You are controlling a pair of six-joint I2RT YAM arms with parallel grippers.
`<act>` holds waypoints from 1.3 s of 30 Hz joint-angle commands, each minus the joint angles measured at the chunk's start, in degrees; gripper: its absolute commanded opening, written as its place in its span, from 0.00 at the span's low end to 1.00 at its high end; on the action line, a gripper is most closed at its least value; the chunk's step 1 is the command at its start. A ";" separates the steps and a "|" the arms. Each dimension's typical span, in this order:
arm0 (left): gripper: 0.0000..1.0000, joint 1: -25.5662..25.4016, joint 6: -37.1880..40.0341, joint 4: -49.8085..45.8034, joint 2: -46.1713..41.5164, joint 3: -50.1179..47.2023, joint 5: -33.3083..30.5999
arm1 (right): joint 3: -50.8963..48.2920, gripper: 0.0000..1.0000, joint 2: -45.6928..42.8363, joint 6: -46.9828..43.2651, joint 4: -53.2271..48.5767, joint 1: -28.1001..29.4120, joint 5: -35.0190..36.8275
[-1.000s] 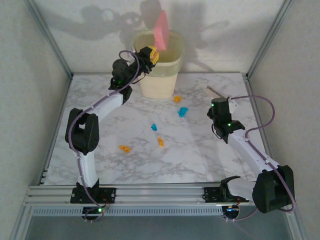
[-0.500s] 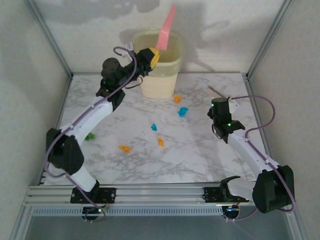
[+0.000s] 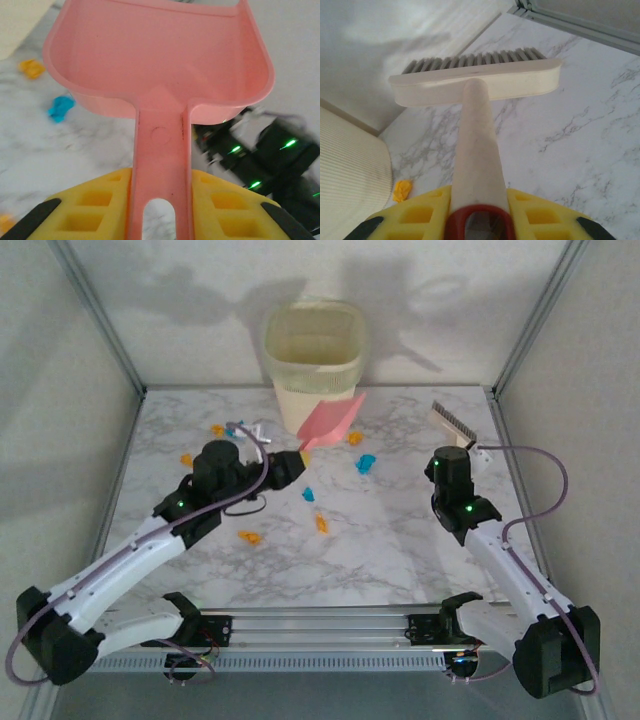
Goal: Sweep away the paper scraps from the table
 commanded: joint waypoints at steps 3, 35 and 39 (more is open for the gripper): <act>0.00 -2.07 6.01 -12.04 -3.32 -5.29 -7.45 | 9.55 0.00 4.89 -3.02 -5.18 -0.21 -5.08; 0.00 -15.10 12.89 -27.72 31.12 12.97 -17.82 | 28.68 0.00 19.42 -21.01 -30.46 4.46 -12.29; 0.00 -15.10 13.12 -28.57 34.03 15.08 -19.13 | 29.72 0.00 22.59 -21.24 -30.19 4.95 -13.45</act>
